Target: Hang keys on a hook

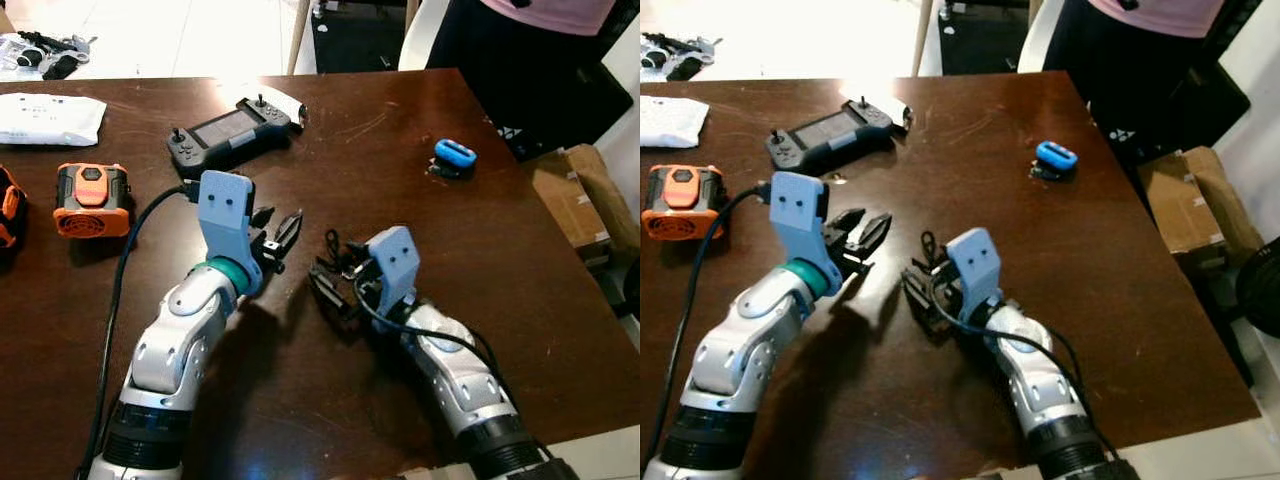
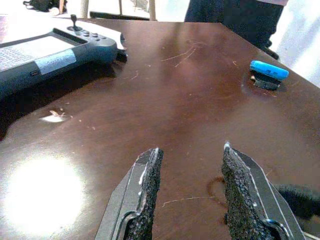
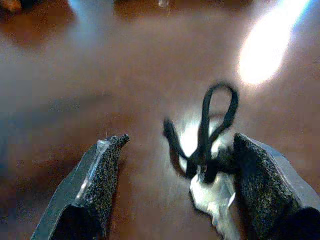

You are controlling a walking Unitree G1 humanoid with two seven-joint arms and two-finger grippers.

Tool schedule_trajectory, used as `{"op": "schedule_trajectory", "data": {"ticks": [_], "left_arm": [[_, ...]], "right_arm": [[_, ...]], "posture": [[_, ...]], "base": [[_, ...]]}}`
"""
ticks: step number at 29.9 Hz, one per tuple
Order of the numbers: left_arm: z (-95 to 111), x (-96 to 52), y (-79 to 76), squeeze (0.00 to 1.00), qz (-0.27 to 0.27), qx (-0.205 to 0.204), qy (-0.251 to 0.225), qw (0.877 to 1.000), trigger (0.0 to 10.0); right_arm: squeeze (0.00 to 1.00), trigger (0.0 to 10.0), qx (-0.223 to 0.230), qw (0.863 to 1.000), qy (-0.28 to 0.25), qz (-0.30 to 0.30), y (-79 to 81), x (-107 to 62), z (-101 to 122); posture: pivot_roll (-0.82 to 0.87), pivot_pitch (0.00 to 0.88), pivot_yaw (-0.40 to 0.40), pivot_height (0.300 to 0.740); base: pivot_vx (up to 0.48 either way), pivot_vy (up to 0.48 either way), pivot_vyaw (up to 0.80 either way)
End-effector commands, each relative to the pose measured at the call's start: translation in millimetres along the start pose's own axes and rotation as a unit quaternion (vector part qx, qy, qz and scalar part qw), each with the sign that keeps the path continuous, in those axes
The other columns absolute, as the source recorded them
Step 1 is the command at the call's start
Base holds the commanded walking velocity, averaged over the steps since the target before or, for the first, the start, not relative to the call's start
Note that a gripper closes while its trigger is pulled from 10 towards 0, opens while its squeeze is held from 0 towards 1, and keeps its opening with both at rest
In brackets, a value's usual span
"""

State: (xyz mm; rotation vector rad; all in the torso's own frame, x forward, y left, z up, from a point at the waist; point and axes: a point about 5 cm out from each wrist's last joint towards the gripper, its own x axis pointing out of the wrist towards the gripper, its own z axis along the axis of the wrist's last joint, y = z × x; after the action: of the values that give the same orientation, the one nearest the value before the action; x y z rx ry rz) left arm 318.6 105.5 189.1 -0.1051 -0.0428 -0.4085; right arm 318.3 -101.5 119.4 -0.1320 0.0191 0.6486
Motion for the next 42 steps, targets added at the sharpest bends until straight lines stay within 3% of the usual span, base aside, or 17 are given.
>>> {"op": "schedule_trajectory", "data": {"ticks": [1, 7, 8, 9, 15, 19, 23, 32, 37, 39, 40, 41, 42], "left_arm": [[-5, -3.3, -0.8, 0.0, 0.0, -0.005, 0.011, 1.0, 10.0], [-5, -3.3, -0.4, 0.0, -0.001, -0.005, 0.011, 1.0, 10.0], [-5, -2.7, -0.5, 0.0, -0.001, -0.006, 0.011, 1.0, 10.0], [-4, -1.5, -1.5, 0.0, -0.003, -0.006, 0.012, 1.0, 10.0], [-4, 0.3, -2.9, 0.0, -0.004, -0.009, 0.015, 1.0, 10.0], [-7, -0.8, -0.4, 0.0, 0.005, -0.006, 0.021, 1.0, 10.0], [-22, -8.2, 13.1, 0.0, 0.045, 0.016, 0.046, 0.998, 10.0], [-31, -14.2, 20.6, 0.0, 0.068, 0.022, 0.06, 0.996, 10.0], [-33, -13.9, 22.4, 0.0, 0.072, 0.024, 0.064, 0.995, 10.0], [-36, -14.0, 23.8, 0.0, 0.074, 0.039, 0.068, 0.994, 10.0], [-36, -14.0, 23.8, 0.0, 0.074, 0.039, 0.068, 0.994, 10.0], [-38, -14.8, 24.2, 0.0, 0.073, 0.046, 0.07, 0.994, 10.0], [-38, -14.8, 24.2, 0.0, 0.073, 0.046, 0.07, 0.994, 10.0]], "right_arm": [[0.0, 10.0, 0.009, 0.999, 0.047, -0.003, 3.0, -6.8, -21], [0.0, 10.0, 0.001, 0.997, 0.071, -0.02, 0.3, -12.8, -30], [0.0, 3.3, -0.009, 0.996, 0.085, -0.033, -3.3, -16.3, -35], [0.0, 0.0, -0.015, 0.992, 0.109, -0.061, -11.6, -19.2, -43], [0.0, 0.0, -0.001, 0.985, 0.136, -0.102, -25.4, -18.8, -50], [0.0, 0.0, 0.016, 0.987, 0.127, -0.092, -24.0, -13.0, -48], [0.0, 0.0, 0.047, 0.992, 0.103, -0.064, -15.4, -4.3, -41], [0.0, 0.0, 0.075, 0.993, 0.079, -0.04, -8.8, -2.2, -35], [0.0, 0.0, 0.081, 0.995, 0.051, -0.037, -7.5, -3.5, -26], [0.0, 0.0, 0.093, 0.995, -0.008, -0.033, -5.1, -5.6, -6], [0.0, 0.0, 0.093, 0.995, -0.008, -0.033, -5.1, -5.6, -6], [0.0, 0.0, 0.102, 0.993, -0.051, -0.027, -1.6, -8.1, 9], [0.0, 0.0, 0.102, 0.993, -0.051, -0.027, -1.6, -8.1, 9]], "posture": [[-0.08, 0.204, 0.022, 0.74], [-0.09, 0.206, 0.025, 0.74], [-0.09, 0.206, 0.028, 0.74], [-0.1, 0.208, 0.035, 0.74], [-0.1, 0.207, 0.039, 0.74], [-0.08, 0.205, 0.036, 0.74], [-0.07, 0.201, 0.03, 0.74], [-0.08, 0.196, 0.026, 0.74], [-0.08, 0.188, 0.029, 0.74], [-0.09, 0.178, 0.032, 0.74], [-0.09, 0.178, 0.032, 0.74], [-0.1, 0.172, 0.035, 0.74], [-0.1, 0.172, 0.035, 0.74]], "base": [[0.0, 0.0, 0.0], [0.0, 0.0, 0.0], [0.0, 0.0, 0.0], [0.0, 0.0, 0.0], [0.0, 0.0, 0.0], [0.0, 0.0, 0.0], [0.0, 0.0, 0.0], [0.0, 0.0, 0.0], [0.0, 0.0, 0.0], [0.0, 0.0, 0.0], [0.0, 0.0, 0.0], [0.0, 0.0, 0.0], [0.0, 0.0, 0.0]]}}
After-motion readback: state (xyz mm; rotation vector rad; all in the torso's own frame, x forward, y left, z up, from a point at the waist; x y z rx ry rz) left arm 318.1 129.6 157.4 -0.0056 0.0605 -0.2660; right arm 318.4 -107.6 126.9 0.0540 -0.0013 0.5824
